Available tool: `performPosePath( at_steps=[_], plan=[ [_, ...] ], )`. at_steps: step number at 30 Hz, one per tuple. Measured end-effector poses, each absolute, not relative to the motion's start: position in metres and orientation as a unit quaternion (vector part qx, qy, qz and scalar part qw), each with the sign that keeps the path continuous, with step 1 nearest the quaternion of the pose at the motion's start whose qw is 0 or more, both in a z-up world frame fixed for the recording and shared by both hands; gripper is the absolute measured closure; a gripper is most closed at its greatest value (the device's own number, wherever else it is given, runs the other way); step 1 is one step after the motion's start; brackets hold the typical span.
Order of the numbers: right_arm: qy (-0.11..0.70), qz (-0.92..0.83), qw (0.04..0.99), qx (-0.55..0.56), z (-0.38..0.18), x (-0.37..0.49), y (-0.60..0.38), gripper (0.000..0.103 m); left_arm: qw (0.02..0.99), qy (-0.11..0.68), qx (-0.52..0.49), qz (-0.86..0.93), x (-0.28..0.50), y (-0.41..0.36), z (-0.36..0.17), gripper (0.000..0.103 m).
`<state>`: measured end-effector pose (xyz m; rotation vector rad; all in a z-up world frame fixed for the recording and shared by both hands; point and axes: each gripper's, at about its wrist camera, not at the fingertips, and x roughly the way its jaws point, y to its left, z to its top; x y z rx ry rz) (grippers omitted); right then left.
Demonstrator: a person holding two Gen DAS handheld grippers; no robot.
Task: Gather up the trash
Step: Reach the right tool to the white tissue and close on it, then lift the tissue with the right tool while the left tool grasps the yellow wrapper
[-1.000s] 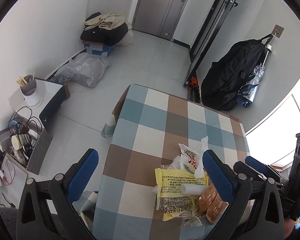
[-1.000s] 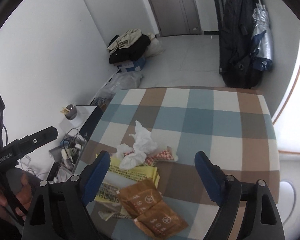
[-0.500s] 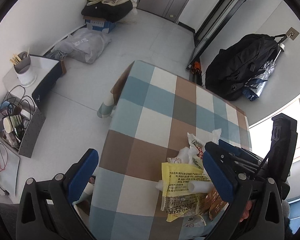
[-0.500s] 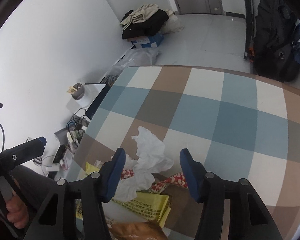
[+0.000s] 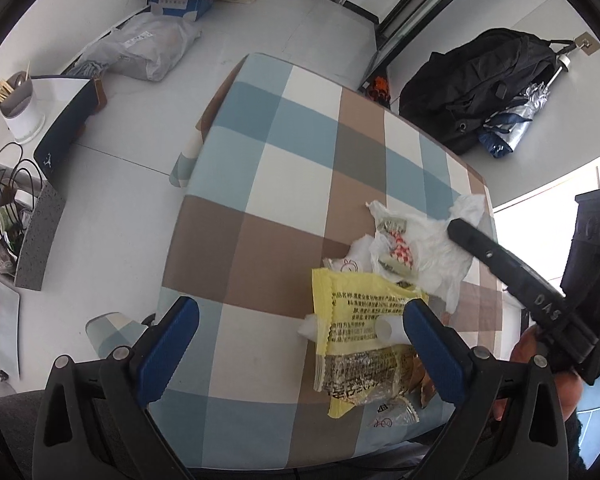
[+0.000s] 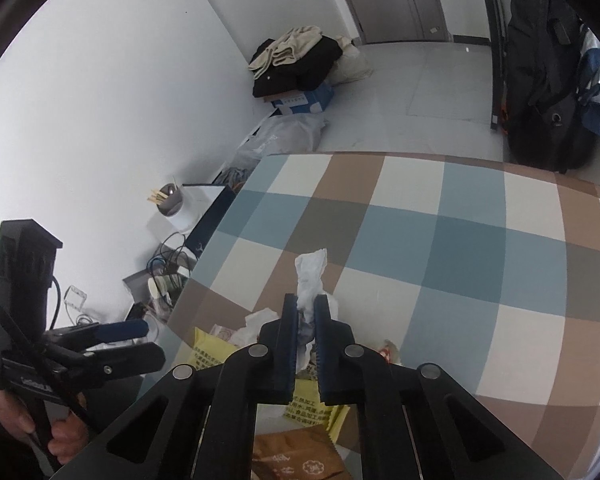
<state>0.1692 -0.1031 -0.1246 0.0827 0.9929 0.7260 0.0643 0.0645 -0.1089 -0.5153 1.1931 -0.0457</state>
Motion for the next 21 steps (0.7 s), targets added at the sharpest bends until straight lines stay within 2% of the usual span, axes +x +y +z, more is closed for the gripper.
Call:
performPosePath(
  at_steps=[4, 9, 12, 14, 16, 18, 20, 21],
  plan=[
    [0.456, 0.338, 0.821, 0.057, -0.116, 0.164, -0.113, 0.096, 0.792, 0.562, -0.235, -0.031, 0.062, 0.058, -0.112, 0.004],
    [0.443, 0.344, 0.824, 0.078, -0.106, 0.157, -0.123, 0.096, 0.79, 0.571, -0.221, -0.043, 0.062, 0.05, -0.115, 0.018],
    [0.433, 0.355, 0.823, 0.1, -0.1, 0.153, -0.131, 0.096, 0.79, 0.574, -0.21, -0.048, 0.062, 0.045, -0.116, 0.028],
    [0.426, 0.355, 0.826, 0.1, -0.097, 0.151, -0.133, 0.1, 0.792, 0.574, -0.201, -0.053, 0.062, 0.041, -0.115, 0.04],
    [0.424, 0.346, 0.832, 0.088, -0.096, 0.148, -0.134, 0.1, 0.793, 0.575, -0.193, -0.055, 0.061, 0.039, -0.116, 0.047],
    [0.431, 0.333, 0.834, 0.084, -0.1, 0.148, -0.136, 0.096, 0.796, 0.574, -0.186, -0.053, 0.061, 0.038, -0.116, 0.051],
    [0.442, 0.326, 0.83, 0.092, -0.105, 0.15, -0.141, 0.096, 0.797, 0.571, -0.186, -0.054, 0.06, 0.037, -0.115, 0.063],
    [0.449, 0.32, 0.828, 0.097, -0.108, 0.151, -0.143, 0.091, 0.797, 0.571, -0.188, -0.056, 0.06, 0.036, -0.115, 0.067]
  ],
)
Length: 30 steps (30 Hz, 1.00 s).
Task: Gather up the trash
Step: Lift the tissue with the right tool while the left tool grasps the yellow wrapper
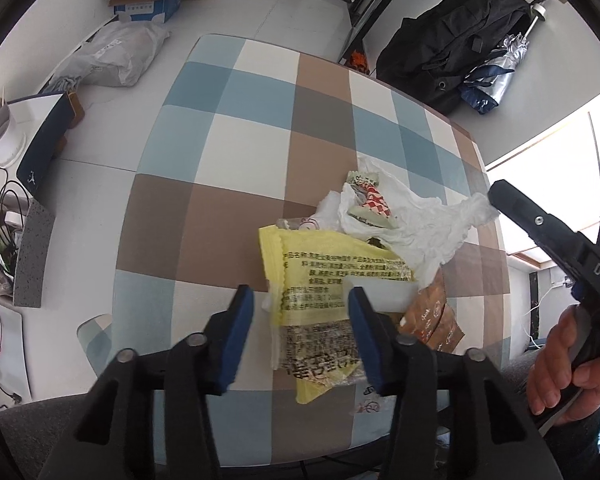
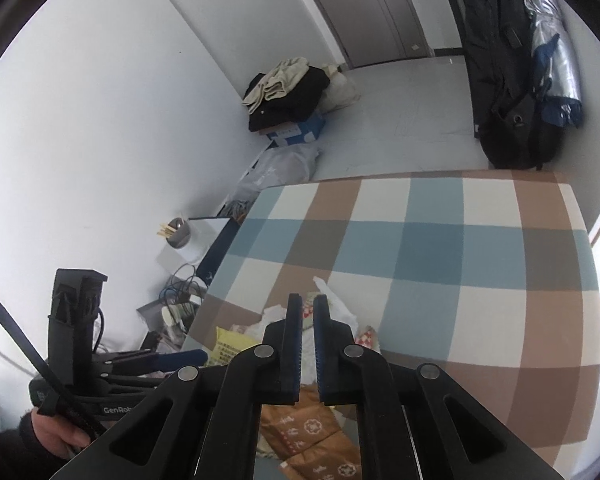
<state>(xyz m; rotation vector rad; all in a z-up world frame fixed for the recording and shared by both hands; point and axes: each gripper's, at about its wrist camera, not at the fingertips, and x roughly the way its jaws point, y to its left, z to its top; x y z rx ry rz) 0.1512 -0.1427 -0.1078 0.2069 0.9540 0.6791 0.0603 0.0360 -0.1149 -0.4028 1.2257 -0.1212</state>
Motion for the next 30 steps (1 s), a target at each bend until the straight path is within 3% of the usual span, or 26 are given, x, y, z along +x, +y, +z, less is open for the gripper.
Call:
performPosePath(
  at_steps=[1, 3, 4, 11, 16, 25, 28, 29, 30],
  plan=[
    [0.453, 0.315, 0.828, 0.099, -0.11, 0.152, -0.144, 0.085, 0.798, 0.571, -0.187, -0.058, 0.061, 0.035, -0.115, 0.071],
    [0.454, 0.31, 0.83, 0.096, -0.114, 0.152, -0.146, 0.053, 0.801, 0.568, -0.179, -0.058, 0.06, 0.033, -0.113, 0.075],
    [0.454, 0.308, 0.831, 0.095, -0.115, 0.152, -0.146, 0.046, 0.803, 0.567, -0.175, -0.058, 0.06, 0.032, -0.112, 0.081],
    [0.466, 0.336, 0.819, -0.002, -0.126, 0.15, -0.112, 0.042, 0.807, 0.561, -0.175, -0.065, 0.06, 0.032, -0.109, 0.087],
    [0.479, 0.357, 0.796, -0.098, -0.138, 0.152, -0.082, 0.042, 0.806, 0.56, -0.181, -0.072, 0.06, 0.033, -0.108, 0.087],
    [0.534, 0.396, 0.73, -0.157, -0.161, 0.17, -0.055, 0.047, 0.797, 0.563, -0.204, -0.083, 0.063, 0.039, -0.108, 0.087],
    [0.555, 0.402, 0.711, -0.159, -0.163, 0.178, -0.054, 0.068, 0.795, 0.566, -0.202, -0.085, 0.064, 0.038, -0.109, 0.087],
    [0.561, 0.4, 0.707, -0.162, -0.164, 0.18, -0.054, 0.083, 0.794, 0.566, -0.203, -0.086, 0.064, 0.04, -0.109, 0.087],
    [0.568, 0.396, 0.702, -0.167, -0.165, 0.181, -0.054, 0.086, 0.794, 0.566, -0.204, -0.086, 0.065, 0.04, -0.109, 0.087]
  ],
)
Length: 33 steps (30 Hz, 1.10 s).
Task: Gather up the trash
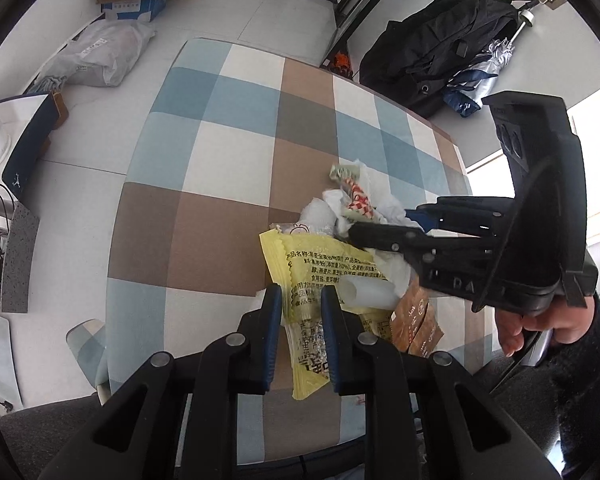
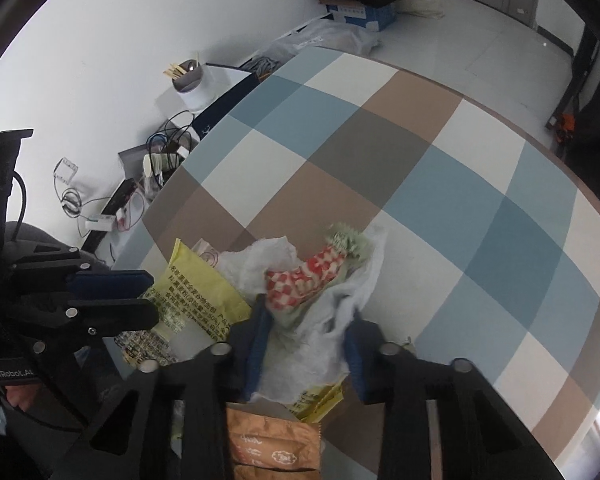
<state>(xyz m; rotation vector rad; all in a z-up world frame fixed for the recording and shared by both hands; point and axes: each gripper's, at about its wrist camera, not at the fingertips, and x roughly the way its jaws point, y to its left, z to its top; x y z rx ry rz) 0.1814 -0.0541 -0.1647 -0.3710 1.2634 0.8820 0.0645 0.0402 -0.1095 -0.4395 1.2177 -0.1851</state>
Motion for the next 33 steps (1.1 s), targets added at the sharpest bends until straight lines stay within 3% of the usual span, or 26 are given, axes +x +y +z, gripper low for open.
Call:
performPosePath(
  at_steps=[8, 13, 33],
  plan=[
    [0.575, 0.387, 0.713, -0.107, -0.15, 0.188, -0.074, 0.093, 0.796, 0.557, -0.217, -0.094, 0.067, 0.042, -0.107, 0.087],
    [0.567, 0.389, 0.721, -0.078, -0.127, 0.182, -0.095, 0.093, 0.813, 0.538, -0.2, -0.098, 0.063, 0.037, -0.099, 0.093],
    [0.461, 0.358, 0.811, 0.037, -0.067, 0.128, -0.165, 0.094, 0.85, 0.48, -0.188, -0.105, 0.059, 0.029, -0.068, 0.099]
  ],
)
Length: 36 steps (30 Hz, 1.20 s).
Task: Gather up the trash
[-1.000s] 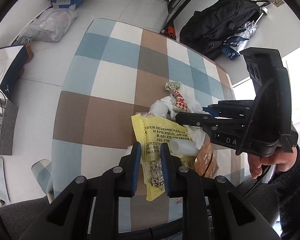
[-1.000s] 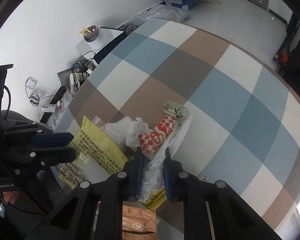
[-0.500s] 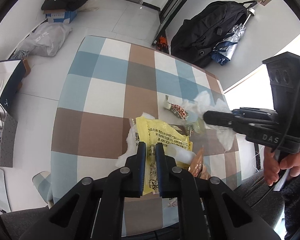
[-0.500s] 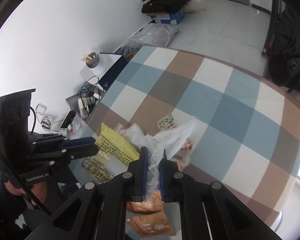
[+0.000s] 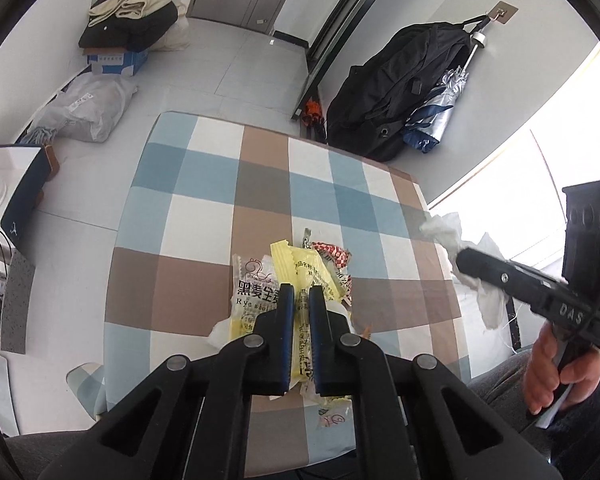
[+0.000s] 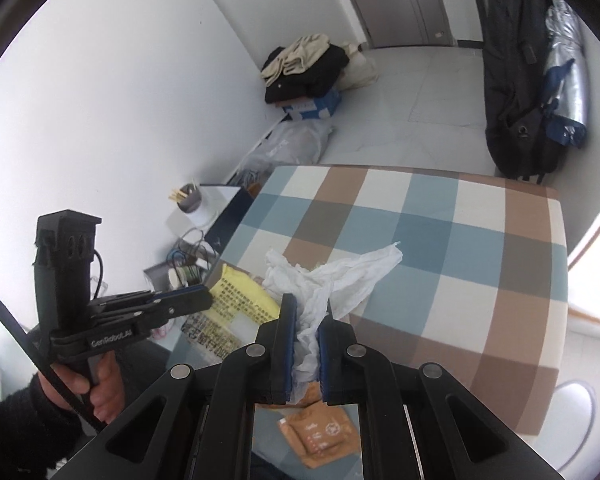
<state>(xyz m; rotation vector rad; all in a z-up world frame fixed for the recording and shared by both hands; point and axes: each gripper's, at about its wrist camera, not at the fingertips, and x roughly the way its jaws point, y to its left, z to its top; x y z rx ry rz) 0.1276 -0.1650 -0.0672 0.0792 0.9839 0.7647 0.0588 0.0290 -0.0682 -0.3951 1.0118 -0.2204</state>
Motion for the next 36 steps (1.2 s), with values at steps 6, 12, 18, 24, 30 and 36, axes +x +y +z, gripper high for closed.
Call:
performPosePath(
  at_steps=[6, 12, 18, 24, 30, 36],
  plan=[
    [0.45, 0.343, 0.822, 0.064, -0.075, 0.116, -0.181, 0.094, 0.856, 0.479, -0.165, -0.101, 0.066, 0.021, -0.059, 0.1],
    [0.44, 0.337, 0.83, 0.059, -0.075, 0.106, -0.187, 0.094, 0.861, 0.475, -0.153, -0.102, 0.07, 0.011, -0.048, 0.1],
    [0.423, 0.331, 0.841, 0.069, -0.071, 0.1, -0.199, 0.094, 0.868, 0.467, -0.132, -0.106, 0.076, -0.003, -0.033, 0.1],
    [0.412, 0.321, 0.847, 0.096, -0.066, 0.102, -0.212, 0.094, 0.879, 0.452, -0.115, -0.105, 0.082, -0.01, -0.013, 0.103],
    [0.412, 0.319, 0.848, 0.095, -0.064, 0.102, -0.211, 0.094, 0.883, 0.447, -0.098, -0.104, 0.089, -0.01, -0.013, 0.103],
    [0.418, 0.319, 0.846, 0.092, -0.066, 0.101, -0.211, 0.094, 0.859, 0.499, -0.089, -0.074, 0.094, 0.016, -0.034, 0.079]
  ],
)
